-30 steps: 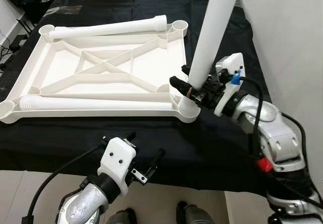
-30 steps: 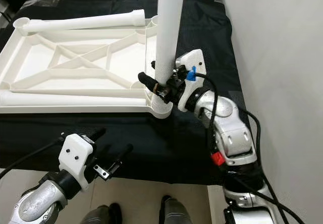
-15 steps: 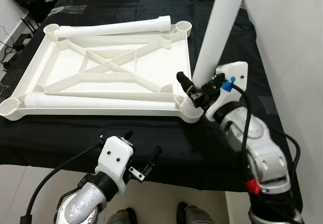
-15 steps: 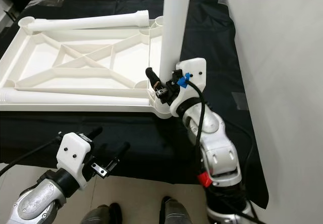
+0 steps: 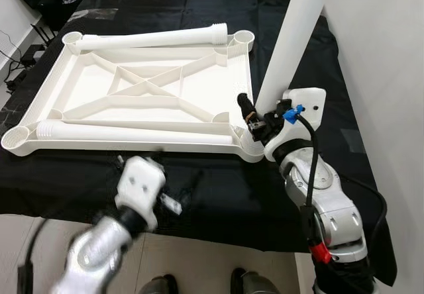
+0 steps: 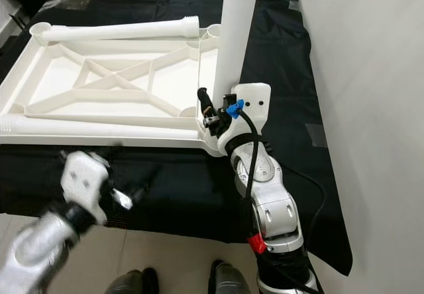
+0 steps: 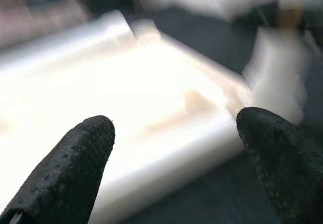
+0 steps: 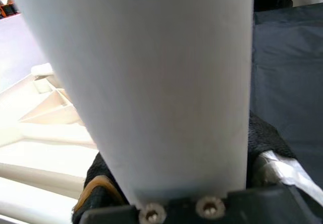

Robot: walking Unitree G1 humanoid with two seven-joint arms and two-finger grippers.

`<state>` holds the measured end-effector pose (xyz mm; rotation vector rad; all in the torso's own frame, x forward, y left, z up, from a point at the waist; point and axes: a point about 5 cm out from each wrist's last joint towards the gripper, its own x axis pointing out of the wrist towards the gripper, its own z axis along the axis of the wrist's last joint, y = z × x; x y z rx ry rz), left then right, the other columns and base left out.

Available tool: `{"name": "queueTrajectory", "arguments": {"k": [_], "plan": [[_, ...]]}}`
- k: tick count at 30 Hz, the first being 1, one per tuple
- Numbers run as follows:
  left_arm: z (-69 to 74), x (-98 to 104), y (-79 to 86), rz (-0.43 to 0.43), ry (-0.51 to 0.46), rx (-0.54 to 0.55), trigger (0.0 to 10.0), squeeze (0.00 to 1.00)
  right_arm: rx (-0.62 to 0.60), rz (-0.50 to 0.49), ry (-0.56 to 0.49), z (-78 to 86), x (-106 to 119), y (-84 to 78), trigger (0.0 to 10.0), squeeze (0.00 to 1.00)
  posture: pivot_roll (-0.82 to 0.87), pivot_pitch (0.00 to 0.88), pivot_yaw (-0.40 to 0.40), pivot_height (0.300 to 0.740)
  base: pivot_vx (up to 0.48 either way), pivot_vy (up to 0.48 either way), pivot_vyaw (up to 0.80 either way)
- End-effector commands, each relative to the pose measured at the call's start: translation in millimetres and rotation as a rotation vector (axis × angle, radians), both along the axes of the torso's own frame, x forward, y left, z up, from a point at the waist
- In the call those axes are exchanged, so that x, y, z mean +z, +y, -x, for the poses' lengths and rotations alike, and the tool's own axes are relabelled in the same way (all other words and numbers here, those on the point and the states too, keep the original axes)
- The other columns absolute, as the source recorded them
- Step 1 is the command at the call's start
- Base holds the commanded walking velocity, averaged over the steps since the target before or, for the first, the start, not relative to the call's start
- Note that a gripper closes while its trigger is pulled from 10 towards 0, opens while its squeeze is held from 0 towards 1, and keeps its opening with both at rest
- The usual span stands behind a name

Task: Building children table

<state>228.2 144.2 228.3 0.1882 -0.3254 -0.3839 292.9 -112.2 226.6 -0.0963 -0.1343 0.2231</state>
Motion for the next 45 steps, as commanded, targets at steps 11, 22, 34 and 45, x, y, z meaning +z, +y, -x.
{"name": "queueTrajectory", "arguments": {"k": [11, 22, 34, 45], "plan": [[-4.3, 95.9, -14.5, 0.201, -0.145, -0.545, 10.0, 1.00, -0.086, 0.029, 0.201, -3.4, -36.6, -7.6, 10.0, 0.00, -0.01, 0.210, -0.012, 0.740, 0.000, 0.000, 0.00], [-45.3, 130.0, -32.1, 0.151, -0.134, -0.692, 10.0, 1.00, -0.074, 0.007, 0.200, -2.0, -35.1, -1.2, 10.0, 0.00, -0.01, 0.211, -0.008, 0.740, 0.000, 0.000, 0.00], [-87.2, 141.6, -77.9, 0.056, -0.033, -0.824, 10.0, 0.00, -0.056, -0.011, 0.198, 0.3, -32.2, 5.1, 10.0, 0.00, -0.02, 0.223, -0.001, 0.740, 0.000, 0.000, 0.00], [-87.5, 149.2, -96.7, -0.016, -0.034, -1.000, 10.0, 0.00, -0.053, -0.017, 0.199, 1.2, -31.2, 7.1, 10.0, 0.00, -0.02, 0.225, 0.001, 0.740, 0.000, 0.000, 0.00]]}}
